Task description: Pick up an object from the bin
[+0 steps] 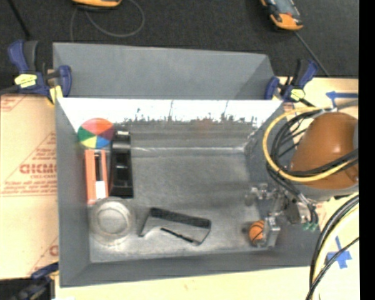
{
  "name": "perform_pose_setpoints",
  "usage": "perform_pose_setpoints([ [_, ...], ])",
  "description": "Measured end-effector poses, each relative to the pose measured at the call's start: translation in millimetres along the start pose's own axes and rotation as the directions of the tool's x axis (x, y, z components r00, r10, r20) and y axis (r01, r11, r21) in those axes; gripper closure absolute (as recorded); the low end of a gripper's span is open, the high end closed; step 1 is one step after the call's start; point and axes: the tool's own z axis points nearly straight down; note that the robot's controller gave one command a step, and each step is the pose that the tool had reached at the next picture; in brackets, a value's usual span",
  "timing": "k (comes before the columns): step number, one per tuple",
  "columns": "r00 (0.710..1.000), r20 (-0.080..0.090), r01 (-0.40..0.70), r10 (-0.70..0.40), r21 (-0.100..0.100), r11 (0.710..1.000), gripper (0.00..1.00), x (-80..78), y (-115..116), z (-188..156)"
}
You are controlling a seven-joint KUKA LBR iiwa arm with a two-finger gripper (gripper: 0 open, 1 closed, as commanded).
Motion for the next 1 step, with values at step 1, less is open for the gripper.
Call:
perform_pose_setpoints([
  [1,1.000,0.006,0.004,-0.004,0.001,1.000,0.00,-1.2,0.5,-4.1],
])
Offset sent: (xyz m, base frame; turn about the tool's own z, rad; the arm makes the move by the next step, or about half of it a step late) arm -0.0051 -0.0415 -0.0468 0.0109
